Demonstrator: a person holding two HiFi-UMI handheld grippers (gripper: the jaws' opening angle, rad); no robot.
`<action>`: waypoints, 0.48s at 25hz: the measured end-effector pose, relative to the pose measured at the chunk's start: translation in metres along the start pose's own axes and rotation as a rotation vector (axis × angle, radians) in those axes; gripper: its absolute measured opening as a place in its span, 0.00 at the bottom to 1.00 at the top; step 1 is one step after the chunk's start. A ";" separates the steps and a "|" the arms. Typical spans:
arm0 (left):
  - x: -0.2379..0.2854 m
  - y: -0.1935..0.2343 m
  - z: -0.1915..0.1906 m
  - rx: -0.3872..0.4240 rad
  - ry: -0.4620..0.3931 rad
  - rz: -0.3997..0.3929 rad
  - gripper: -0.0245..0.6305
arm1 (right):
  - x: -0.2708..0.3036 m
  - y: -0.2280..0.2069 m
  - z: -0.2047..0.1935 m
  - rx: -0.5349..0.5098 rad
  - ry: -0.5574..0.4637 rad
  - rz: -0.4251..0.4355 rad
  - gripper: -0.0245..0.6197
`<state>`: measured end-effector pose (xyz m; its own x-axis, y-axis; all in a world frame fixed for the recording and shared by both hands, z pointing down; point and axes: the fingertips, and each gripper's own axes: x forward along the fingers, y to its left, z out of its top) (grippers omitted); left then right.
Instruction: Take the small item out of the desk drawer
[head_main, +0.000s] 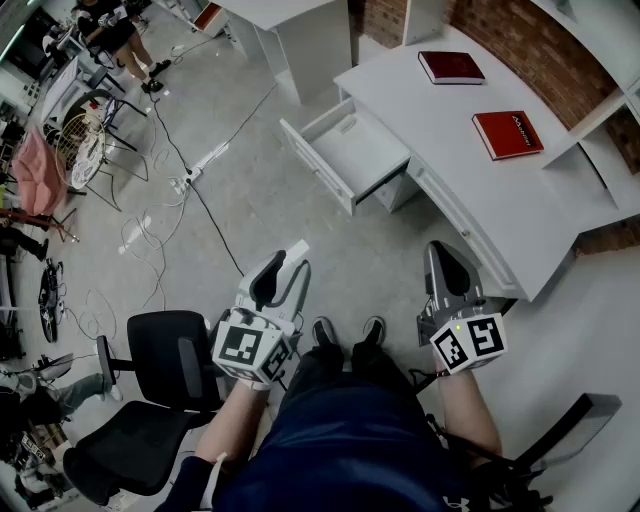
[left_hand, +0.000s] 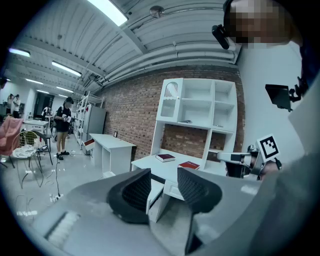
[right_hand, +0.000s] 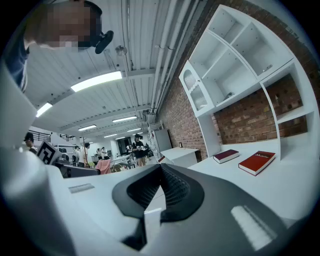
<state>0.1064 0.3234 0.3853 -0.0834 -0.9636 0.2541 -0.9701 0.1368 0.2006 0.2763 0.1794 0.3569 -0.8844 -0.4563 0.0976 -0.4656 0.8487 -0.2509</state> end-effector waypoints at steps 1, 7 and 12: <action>-0.002 0.010 -0.001 0.001 -0.002 0.004 0.30 | 0.005 0.005 -0.003 -0.002 0.001 -0.003 0.04; -0.011 0.049 0.000 -0.006 -0.016 -0.005 0.30 | 0.025 0.033 -0.005 -0.037 0.007 -0.019 0.04; -0.024 0.070 0.006 -0.012 -0.037 -0.031 0.30 | 0.036 0.054 0.000 -0.057 0.003 -0.057 0.04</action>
<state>0.0395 0.3549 0.3879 -0.0618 -0.9752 0.2125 -0.9696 0.1092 0.2189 0.2192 0.2087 0.3469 -0.8562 -0.5040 0.1135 -0.5166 0.8350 -0.1895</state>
